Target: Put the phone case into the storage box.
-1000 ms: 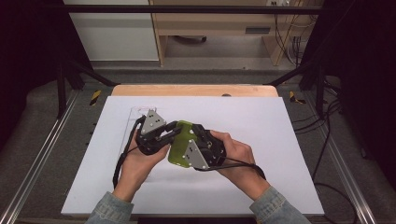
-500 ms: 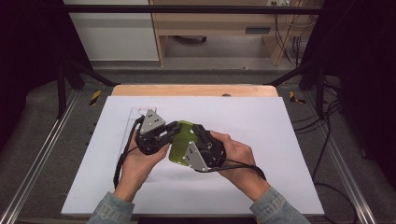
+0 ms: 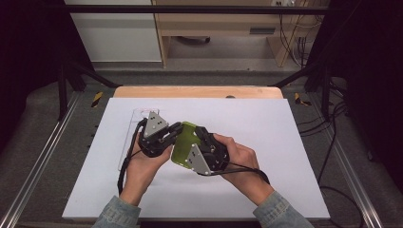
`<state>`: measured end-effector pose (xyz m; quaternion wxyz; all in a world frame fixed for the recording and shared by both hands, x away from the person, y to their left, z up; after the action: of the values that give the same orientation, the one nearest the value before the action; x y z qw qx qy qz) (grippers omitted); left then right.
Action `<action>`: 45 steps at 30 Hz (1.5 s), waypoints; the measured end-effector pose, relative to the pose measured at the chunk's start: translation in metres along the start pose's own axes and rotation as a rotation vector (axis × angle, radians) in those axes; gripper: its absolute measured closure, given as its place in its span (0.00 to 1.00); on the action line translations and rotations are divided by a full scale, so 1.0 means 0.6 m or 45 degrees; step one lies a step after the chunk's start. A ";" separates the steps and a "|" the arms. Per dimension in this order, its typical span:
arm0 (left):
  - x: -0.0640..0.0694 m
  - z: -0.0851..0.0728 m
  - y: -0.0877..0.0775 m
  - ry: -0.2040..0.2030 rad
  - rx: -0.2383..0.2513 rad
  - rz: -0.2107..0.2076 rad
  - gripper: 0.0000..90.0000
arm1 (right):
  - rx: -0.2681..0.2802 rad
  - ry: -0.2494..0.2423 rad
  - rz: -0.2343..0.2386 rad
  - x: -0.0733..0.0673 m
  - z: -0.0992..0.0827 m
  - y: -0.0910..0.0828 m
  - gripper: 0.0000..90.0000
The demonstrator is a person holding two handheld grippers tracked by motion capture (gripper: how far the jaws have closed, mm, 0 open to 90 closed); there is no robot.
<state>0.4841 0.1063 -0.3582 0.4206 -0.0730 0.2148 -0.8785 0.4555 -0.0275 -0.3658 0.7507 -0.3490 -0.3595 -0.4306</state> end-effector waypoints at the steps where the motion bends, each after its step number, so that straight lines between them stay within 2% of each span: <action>1: 0.000 -0.001 0.001 -0.001 0.002 0.005 0.94 | 0.000 0.000 0.000 -0.001 0.001 0.000 0.97; 10: 0.000 -0.009 0.005 -0.007 -0.003 0.056 0.96 | 0.009 0.002 0.041 -0.006 0.009 -0.003 0.96; 13: 0.000 -0.011 0.008 0.039 -0.010 0.106 0.97 | 0.028 0.002 0.063 -0.008 0.014 -0.004 0.95; 17: -0.003 -0.016 0.013 0.063 -0.022 0.143 0.97 | 0.051 0.029 0.125 -0.015 0.020 0.000 0.81; 19: -0.007 -0.020 0.016 0.053 -0.025 0.149 0.97 | 0.074 0.072 0.157 -0.018 0.024 -0.002 0.74; 24: -0.021 -0.027 0.014 0.047 -0.038 0.175 0.97 | 0.107 0.157 0.221 -0.021 0.023 -0.024 0.66; 26: -0.029 -0.029 0.011 0.044 -0.023 0.191 0.97 | 0.105 0.183 0.226 -0.020 0.014 -0.032 0.62; 29: -0.034 -0.036 0.004 0.002 -0.011 0.190 0.97 | 0.103 0.282 0.252 -0.017 -0.004 -0.041 0.55; 35: -0.044 -0.034 -0.015 -0.028 0.046 0.192 0.97 | 0.086 0.566 0.284 -0.022 -0.060 -0.036 0.40; 38: -0.047 -0.034 -0.020 -0.034 0.065 0.198 0.97 | 0.086 0.759 0.378 -0.033 -0.091 -0.028 0.30; 42: -0.049 -0.037 -0.023 -0.031 0.090 0.220 0.97 | 0.024 0.856 0.366 -0.044 -0.140 -0.024 0.18; 45: -0.053 -0.038 -0.027 -0.034 0.095 0.240 0.97 | 0.053 0.953 0.349 -0.041 -0.177 -0.033 0.11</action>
<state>0.4855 0.1469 -0.3700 0.5067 -0.0485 0.1822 -0.8413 0.4538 -0.1141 -0.4351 0.8873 -0.1975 -0.0199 -0.4163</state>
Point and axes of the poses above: each handheld gripper's, and its own axes: y roughly forward along the jaws, z roughly out of its top, x roughly to its right, the point moved 5 cm from there along y, roughly forward along the jaws, and after that the axes turned 1 degree about -z, right-handed, at the moved point
